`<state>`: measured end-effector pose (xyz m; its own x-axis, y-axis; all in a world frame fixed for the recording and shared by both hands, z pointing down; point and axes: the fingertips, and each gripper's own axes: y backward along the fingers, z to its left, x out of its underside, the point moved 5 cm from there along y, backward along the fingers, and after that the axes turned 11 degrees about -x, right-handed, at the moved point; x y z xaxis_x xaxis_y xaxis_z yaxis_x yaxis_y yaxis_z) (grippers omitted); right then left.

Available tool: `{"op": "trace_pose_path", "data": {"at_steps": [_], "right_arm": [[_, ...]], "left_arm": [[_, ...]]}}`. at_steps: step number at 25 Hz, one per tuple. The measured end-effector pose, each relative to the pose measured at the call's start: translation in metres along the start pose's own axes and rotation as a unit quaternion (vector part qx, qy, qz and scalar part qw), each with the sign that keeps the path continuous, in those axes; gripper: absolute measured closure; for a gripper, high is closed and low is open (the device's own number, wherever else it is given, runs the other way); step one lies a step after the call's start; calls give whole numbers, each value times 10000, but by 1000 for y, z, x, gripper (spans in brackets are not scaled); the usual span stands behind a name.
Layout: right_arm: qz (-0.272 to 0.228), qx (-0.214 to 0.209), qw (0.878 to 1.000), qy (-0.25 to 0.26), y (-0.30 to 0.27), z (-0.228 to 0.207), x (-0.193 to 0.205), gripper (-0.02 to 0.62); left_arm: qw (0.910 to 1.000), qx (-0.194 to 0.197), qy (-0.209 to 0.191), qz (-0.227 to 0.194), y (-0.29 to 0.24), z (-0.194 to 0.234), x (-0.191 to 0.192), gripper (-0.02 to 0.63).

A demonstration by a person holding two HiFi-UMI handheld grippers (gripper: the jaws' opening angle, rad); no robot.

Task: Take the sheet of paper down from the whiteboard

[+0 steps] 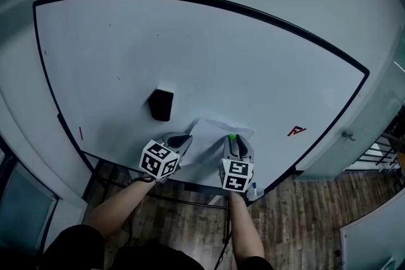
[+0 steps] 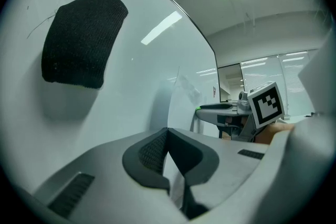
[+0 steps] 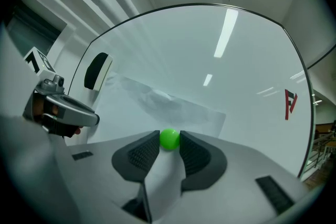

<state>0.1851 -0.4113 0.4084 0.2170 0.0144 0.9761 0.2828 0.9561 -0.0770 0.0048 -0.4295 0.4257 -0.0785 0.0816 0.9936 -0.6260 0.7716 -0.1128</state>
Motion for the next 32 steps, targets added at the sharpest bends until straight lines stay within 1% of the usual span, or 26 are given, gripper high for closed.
{"op": "trace_pose_path", "data": {"at_steps": [11, 19, 29, 32], "right_arm": [[27, 41, 9999, -97, 0, -1, 1, 465], [33, 47, 10000, -51, -2, 1, 1, 465], [45, 64, 9999, -94, -1, 1, 5, 465], [52, 79, 9999, -106, -1, 0, 5, 465]], "left_arm": [[9997, -198, 147, 11, 14, 19, 7, 588], [9992, -311, 232, -12, 22, 26, 6, 588], [9991, -378, 191, -21, 34, 31, 9, 588], [9985, -477, 267, -35, 38, 38, 10, 588]]}}
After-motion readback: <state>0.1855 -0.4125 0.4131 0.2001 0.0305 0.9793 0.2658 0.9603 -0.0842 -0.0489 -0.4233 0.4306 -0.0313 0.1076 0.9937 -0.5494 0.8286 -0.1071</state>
